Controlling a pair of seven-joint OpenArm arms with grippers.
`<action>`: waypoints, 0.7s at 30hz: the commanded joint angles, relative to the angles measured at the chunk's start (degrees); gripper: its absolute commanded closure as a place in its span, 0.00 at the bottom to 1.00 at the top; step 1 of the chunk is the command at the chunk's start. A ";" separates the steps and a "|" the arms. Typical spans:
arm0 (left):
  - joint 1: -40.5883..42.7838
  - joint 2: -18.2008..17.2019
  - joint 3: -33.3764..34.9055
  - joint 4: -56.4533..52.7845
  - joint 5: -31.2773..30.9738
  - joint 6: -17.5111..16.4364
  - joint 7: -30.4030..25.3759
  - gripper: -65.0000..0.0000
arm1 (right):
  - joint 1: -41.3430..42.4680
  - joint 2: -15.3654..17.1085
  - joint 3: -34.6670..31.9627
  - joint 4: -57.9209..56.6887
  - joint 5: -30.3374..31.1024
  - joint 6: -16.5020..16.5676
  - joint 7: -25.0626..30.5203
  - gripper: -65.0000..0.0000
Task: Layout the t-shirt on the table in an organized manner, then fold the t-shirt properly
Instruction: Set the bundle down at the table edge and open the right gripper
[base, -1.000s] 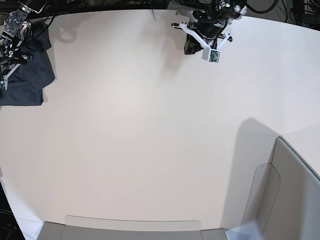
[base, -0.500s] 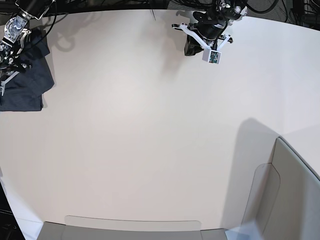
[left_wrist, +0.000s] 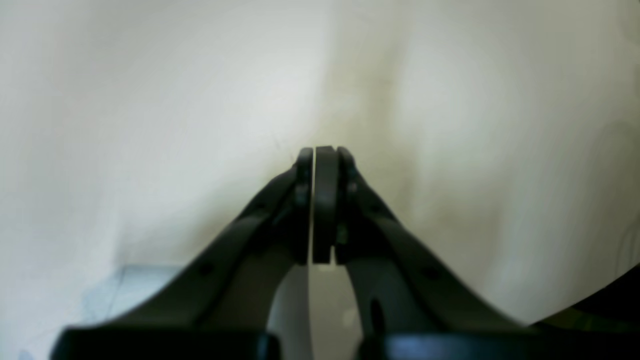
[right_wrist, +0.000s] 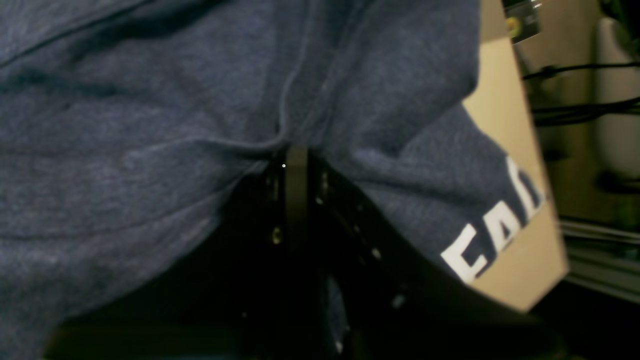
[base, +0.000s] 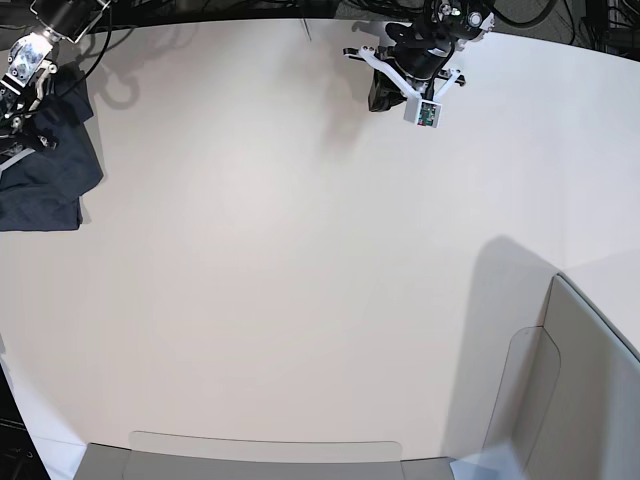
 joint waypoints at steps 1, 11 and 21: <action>0.12 -0.02 0.41 0.34 -0.12 -0.48 -1.14 1.00 | 0.60 0.54 1.25 -0.57 -0.88 0.13 -2.09 1.00; -1.29 -0.02 4.28 -0.45 -0.12 -0.48 -1.14 1.00 | 1.65 -2.54 4.15 5.93 -0.79 0.13 -2.09 1.00; -2.17 -0.02 4.01 -0.27 -0.12 -0.48 -1.14 1.00 | 2.35 -11.95 3.18 28.70 -0.79 0.83 -2.09 1.00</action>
